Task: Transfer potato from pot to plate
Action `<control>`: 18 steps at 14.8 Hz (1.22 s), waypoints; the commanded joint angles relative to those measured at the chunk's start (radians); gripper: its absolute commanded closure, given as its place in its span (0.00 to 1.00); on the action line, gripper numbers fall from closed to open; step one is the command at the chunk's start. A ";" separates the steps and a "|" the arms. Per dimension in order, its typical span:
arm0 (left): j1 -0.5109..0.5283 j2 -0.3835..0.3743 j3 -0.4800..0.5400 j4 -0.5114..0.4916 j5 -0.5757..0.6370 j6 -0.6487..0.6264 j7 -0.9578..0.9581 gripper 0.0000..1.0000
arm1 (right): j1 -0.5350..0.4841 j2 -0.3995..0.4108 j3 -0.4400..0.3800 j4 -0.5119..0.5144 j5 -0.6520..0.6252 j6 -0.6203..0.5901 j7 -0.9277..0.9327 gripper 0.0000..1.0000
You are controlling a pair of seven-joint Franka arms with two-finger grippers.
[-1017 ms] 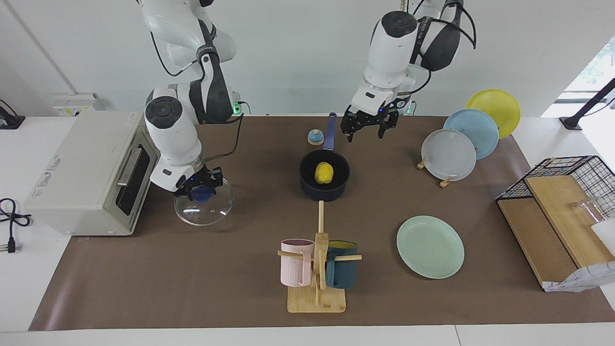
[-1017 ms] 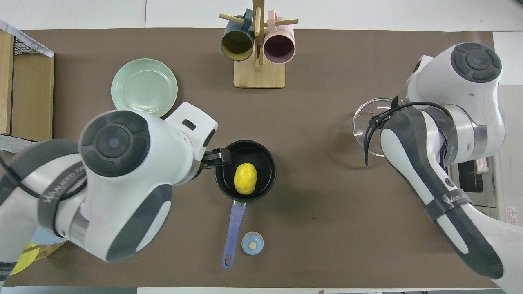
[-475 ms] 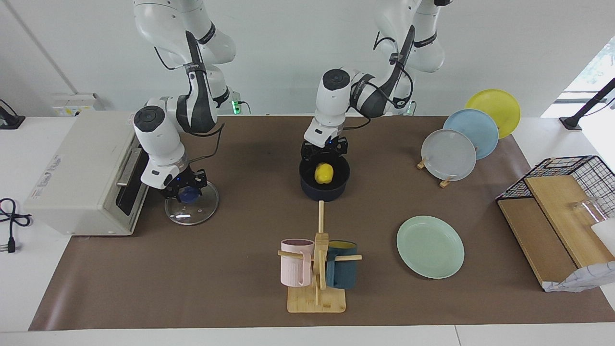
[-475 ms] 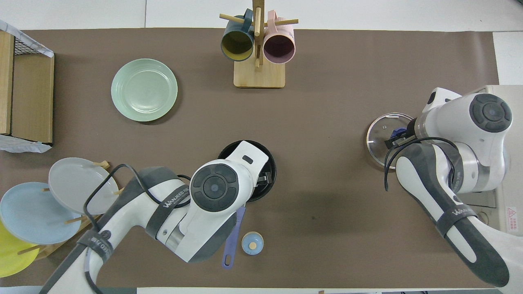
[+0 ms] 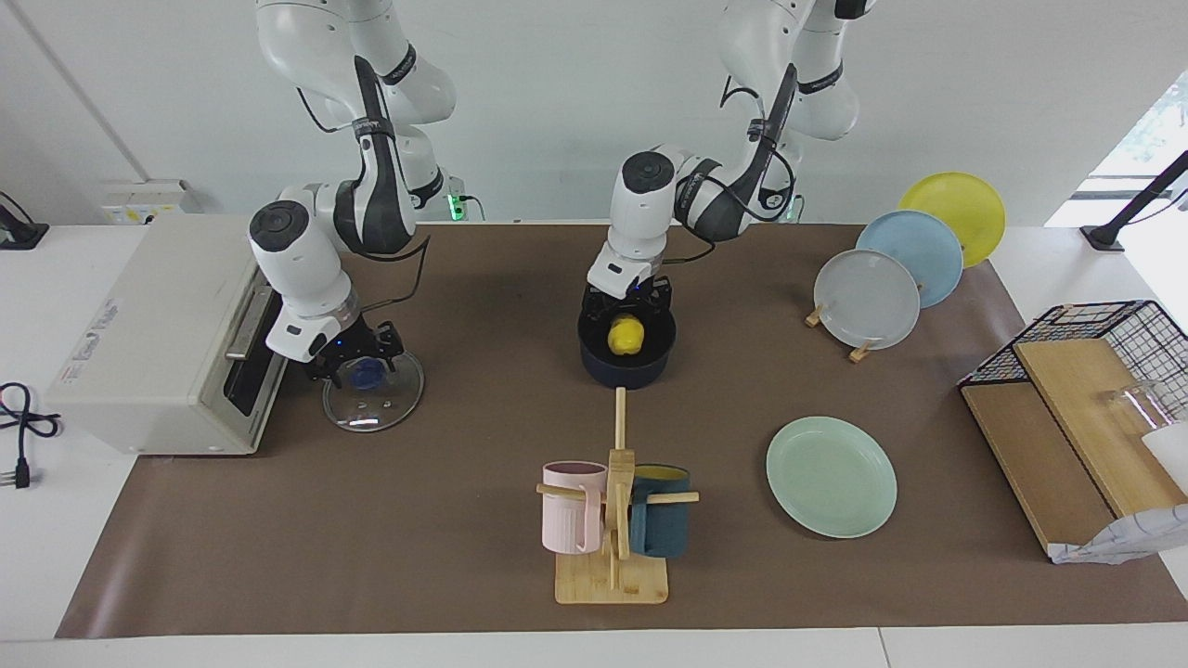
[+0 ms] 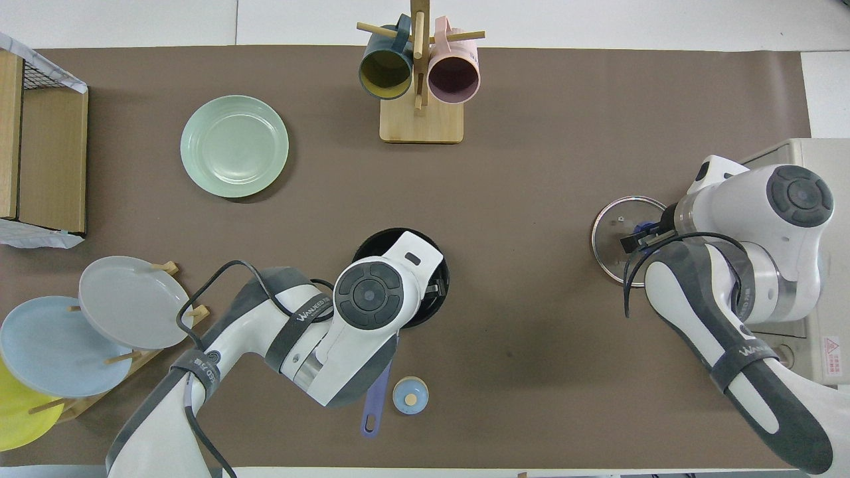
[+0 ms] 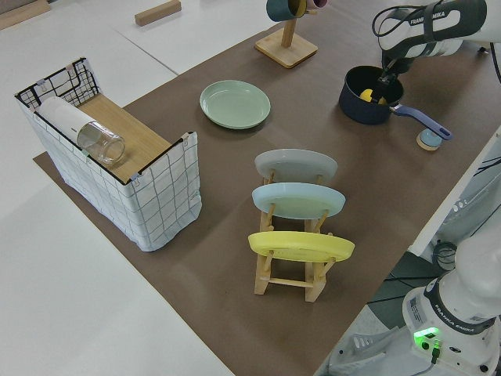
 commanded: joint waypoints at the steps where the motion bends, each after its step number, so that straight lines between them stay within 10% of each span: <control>1: -0.001 0.004 0.010 -0.005 -0.009 0.017 0.043 0.00 | -0.012 -0.002 0.011 0.231 0.006 -0.239 0.089 0.00; 5: -0.009 0.027 0.009 -0.005 -0.009 0.026 0.042 0.00 | -0.024 -0.096 0.003 0.348 -0.026 -0.560 0.197 0.00; 9: -0.024 0.040 0.010 -0.008 -0.011 0.035 0.036 0.00 | -0.017 -0.170 0.004 0.259 -0.029 -0.551 0.267 0.00; 18: -0.018 0.040 0.010 -0.009 -0.011 0.024 0.040 0.94 | -0.032 -0.100 -0.003 0.339 -0.064 -0.520 0.259 0.00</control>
